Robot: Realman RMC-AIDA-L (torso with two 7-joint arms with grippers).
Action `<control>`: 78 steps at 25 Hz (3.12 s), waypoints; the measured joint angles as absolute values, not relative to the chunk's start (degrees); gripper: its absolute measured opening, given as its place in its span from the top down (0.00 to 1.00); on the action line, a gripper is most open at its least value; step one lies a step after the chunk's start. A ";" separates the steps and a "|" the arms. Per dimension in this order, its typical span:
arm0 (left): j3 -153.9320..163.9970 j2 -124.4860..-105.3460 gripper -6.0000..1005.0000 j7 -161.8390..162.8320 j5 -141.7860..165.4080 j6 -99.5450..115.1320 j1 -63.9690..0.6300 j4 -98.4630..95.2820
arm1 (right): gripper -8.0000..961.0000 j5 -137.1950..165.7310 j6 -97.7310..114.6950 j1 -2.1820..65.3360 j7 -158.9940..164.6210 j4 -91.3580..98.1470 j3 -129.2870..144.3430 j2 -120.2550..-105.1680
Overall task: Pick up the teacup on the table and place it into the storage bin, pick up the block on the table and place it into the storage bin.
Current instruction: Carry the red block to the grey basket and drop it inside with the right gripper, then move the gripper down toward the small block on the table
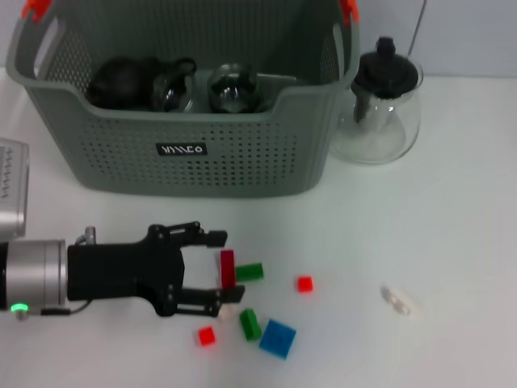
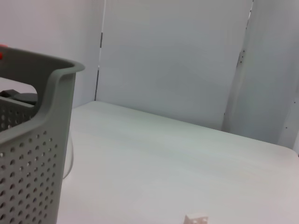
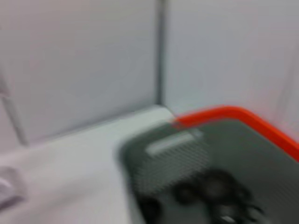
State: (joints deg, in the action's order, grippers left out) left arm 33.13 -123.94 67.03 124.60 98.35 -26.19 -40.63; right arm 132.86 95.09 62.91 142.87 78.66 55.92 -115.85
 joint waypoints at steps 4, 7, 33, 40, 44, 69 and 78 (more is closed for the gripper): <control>33.13 -123.92 0.14 67.06 124.53 98.34 -26.19 -40.66 | 0.55 141.14 86.27 66.69 140.29 66.04 59.03 -115.31; 33.14 -123.92 0.14 67.06 124.53 98.35 -26.19 -40.74 | 0.54 145.46 80.35 69.33 137.72 56.93 59.20 -115.58; 33.14 -123.92 0.14 67.15 124.54 97.23 -26.39 -40.60 | 0.49 149.82 59.40 69.94 135.27 38.19 68.11 -117.72; 33.13 -123.92 0.14 67.20 124.55 97.21 -26.37 -40.60 | 0.31 149.62 65.12 64.90 136.05 53.61 67.60 -119.21; 33.14 -123.93 0.14 67.22 124.48 97.47 -26.37 -40.60 | 0.16 147.22 70.27 59.91 136.57 66.58 67.36 -119.97; 32.65 -123.93 0.14 68.17 124.22 97.69 -26.19 -40.45 | 0.10 133.52 113.22 34.44 118.73 86.15 68.13 -117.22; 29.99 -123.93 0.14 68.68 124.09 96.84 -26.13 -38.89 | 0.11 147.86 105.68 40.74 114.19 73.66 75.08 -120.02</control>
